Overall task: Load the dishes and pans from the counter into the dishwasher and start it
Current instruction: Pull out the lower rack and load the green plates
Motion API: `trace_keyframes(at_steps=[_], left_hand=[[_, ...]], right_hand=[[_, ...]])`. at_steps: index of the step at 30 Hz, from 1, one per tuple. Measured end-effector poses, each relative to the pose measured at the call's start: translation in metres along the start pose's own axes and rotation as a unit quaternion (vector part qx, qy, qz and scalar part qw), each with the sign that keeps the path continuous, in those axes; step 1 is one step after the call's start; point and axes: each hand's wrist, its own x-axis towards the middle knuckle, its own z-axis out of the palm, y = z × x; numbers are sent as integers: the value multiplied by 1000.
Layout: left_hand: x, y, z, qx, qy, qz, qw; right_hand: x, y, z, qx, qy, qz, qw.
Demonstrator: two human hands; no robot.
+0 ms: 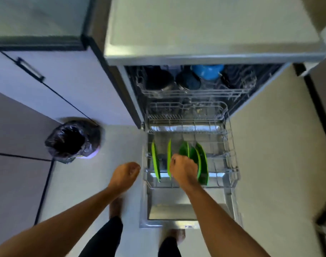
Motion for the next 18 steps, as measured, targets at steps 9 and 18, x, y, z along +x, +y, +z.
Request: trace_keyframes(at_steps=[9,18], left_hand=[[35,-147,-294,1,219,7,976],[54,-271,-547,19,392,8,920]], right_hand=[[65,-308,-15,40,121,-172,977],[108,-603,-47,86,175,-371,908]])
